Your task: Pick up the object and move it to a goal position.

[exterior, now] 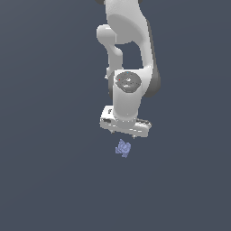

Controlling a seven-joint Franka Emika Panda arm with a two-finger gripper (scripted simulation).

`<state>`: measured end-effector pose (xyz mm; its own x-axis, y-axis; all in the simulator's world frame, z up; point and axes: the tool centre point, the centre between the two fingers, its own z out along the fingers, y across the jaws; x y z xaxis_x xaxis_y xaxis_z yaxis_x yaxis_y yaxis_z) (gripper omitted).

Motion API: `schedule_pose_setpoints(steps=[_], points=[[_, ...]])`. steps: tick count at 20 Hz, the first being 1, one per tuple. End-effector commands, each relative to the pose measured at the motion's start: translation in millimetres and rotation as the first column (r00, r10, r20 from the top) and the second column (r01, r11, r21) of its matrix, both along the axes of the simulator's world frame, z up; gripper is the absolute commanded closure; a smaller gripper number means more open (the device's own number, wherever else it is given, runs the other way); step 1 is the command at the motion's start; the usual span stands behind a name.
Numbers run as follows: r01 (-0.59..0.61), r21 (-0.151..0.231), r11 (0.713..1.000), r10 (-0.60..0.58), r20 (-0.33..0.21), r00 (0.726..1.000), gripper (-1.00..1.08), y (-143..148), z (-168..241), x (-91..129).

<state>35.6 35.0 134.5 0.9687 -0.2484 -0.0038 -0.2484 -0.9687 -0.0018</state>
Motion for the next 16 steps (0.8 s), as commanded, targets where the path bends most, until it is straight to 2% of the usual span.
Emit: schedule_pose_setpoints(steps=[1,8,16], points=[[0.066,0.000,0.998,-0.066,0.000,0.998,-0.92,1.3,-10.1,7.5],[0.196,-0.001,0.981,-0.196,0.002,0.981,-0.92,4.1,-31.5,21.8],[0.261,-0.003,0.965,-0.261,0.003,0.965,-0.92,5.6,-42.8,28.5]])
